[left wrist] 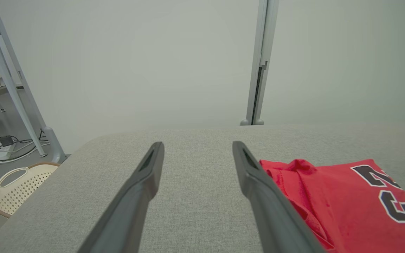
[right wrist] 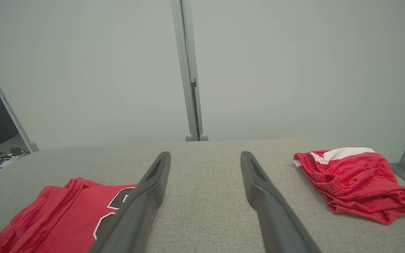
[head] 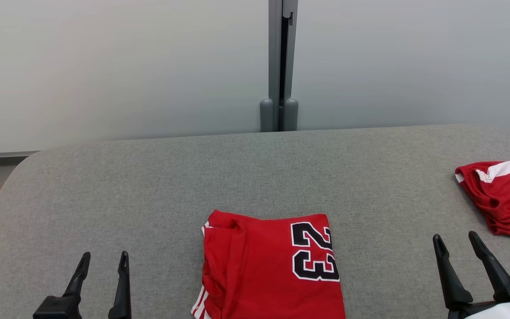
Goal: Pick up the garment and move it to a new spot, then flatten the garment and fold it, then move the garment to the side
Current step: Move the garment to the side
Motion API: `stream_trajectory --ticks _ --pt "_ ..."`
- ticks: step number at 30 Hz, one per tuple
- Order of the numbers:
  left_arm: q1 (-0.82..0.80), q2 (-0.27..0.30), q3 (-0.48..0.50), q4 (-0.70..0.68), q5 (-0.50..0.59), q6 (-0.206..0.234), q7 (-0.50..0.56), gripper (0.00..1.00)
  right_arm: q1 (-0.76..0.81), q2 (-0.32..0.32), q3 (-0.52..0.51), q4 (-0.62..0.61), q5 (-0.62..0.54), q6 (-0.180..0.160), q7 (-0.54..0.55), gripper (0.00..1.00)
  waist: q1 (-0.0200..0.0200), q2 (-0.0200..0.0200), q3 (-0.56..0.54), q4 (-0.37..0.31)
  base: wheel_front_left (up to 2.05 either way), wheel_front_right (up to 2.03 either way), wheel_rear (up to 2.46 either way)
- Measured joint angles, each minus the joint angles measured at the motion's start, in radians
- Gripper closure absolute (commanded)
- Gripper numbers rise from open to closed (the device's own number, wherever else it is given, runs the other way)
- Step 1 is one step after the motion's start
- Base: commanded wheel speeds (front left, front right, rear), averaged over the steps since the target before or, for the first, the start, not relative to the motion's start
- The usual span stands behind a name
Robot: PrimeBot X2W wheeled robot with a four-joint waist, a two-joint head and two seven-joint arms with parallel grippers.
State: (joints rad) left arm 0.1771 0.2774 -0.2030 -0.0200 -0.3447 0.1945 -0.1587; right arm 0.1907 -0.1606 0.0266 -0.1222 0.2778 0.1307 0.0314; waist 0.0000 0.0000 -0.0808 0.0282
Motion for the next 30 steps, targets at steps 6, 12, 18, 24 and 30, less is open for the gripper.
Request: stream_trajectory --ticks 6,12,18,24,30 --pt "-0.028 -0.001 -0.011 -0.010 0.001 -0.001 -0.003 0.00 0.005 0.011 -0.010 0.015 -0.005 0.000 0.000 0.00 0.0000 0.0000 0.011 0.024 0.00 0.00 0.00" --pt "-0.097 -0.011 -0.033 -0.008 0.005 -0.014 -0.012 0.00 0.004 0.012 -0.010 0.074 -0.013 0.000 -0.004 0.00 0.0000 0.0000 0.041 0.078 0.00 0.00 0.00" --pt "-0.192 -0.025 -0.048 -0.005 0.017 -0.027 -0.037 0.00 -0.053 0.012 0.025 0.187 0.011 0.000 -0.022 0.00 0.0000 0.0000 0.116 0.130 0.00 0.00 0.00" --pt "-0.270 -0.052 -0.065 0.023 0.020 -0.042 -0.060 0.00 -0.123 0.015 0.067 0.328 0.034 0.000 -0.041 0.00 0.0000 0.0000 0.183 0.181 0.00 0.00 0.00" --pt "-0.316 -0.075 -0.070 0.067 0.021 -0.053 -0.084 0.00 -0.214 0.022 0.145 0.496 0.086 0.000 -0.042 0.00 0.0000 0.0000 0.239 0.235 0.00 0.00 0.00"
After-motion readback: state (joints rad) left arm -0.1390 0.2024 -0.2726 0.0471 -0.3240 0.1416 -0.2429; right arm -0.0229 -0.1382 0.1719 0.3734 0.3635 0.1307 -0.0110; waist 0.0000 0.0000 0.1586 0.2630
